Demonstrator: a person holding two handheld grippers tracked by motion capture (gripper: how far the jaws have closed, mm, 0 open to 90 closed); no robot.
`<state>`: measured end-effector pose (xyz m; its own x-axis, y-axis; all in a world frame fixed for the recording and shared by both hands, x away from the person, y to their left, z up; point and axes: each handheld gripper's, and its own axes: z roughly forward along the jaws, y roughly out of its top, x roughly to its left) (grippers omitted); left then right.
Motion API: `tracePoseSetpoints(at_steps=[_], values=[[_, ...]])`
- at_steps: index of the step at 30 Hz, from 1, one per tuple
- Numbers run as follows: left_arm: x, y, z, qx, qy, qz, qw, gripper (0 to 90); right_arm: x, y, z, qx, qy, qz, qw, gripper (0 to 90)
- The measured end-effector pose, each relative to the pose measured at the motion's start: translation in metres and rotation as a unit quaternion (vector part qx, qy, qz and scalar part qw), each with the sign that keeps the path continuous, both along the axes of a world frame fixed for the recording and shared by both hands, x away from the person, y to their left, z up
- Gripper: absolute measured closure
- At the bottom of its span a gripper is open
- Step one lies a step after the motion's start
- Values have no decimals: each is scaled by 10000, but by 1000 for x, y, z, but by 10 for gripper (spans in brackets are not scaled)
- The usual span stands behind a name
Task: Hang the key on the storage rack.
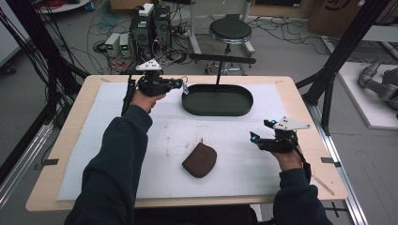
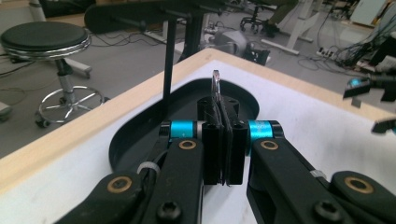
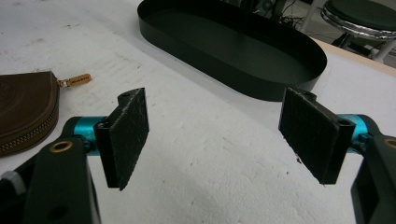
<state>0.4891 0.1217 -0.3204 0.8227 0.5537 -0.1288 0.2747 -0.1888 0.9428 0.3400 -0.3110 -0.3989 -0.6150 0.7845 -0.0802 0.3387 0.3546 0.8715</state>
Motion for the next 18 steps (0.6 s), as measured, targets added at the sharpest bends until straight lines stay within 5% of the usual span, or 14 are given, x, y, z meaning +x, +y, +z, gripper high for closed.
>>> tracePoseSetpoints(at_steps=[10, 18], values=[[47, -20, 8, -57, 28, 45, 10000, 880, -2, -3, 1, 83, -40, -5, 10000, 247], [70, -28, 3, -72, 184, 148, 9997, 880, -3, -3, -2, 65, -32, 62, 10000, 247]])
